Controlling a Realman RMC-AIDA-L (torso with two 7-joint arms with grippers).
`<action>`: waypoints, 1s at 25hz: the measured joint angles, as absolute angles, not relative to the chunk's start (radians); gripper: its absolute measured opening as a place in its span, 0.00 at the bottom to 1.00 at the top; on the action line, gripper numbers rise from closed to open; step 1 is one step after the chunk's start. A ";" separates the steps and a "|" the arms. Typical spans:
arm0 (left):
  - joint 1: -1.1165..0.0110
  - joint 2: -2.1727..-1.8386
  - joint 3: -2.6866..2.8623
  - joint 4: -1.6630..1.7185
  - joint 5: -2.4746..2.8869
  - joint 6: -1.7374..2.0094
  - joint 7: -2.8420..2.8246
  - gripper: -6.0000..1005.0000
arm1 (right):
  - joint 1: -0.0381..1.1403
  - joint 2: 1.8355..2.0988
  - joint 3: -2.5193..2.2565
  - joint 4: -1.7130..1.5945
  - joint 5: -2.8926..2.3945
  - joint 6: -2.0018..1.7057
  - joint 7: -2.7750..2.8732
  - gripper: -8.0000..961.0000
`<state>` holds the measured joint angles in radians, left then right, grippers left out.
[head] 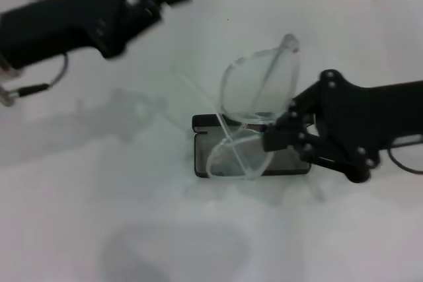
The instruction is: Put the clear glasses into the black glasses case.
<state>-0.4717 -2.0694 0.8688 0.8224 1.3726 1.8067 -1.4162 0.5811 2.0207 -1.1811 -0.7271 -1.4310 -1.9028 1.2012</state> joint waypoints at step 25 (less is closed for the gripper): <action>-0.592 -2.086 0.936 0.683 1.450 1.733 -1.547 0.10 | 0.638 2.022 -1.186 -0.584 -1.300 -2.051 0.894 0.06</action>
<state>-0.5916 -2.0859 0.9356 0.6827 1.4504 1.7333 -1.5473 0.6376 2.0215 -1.1862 -0.5837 -1.2997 -2.0514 0.8942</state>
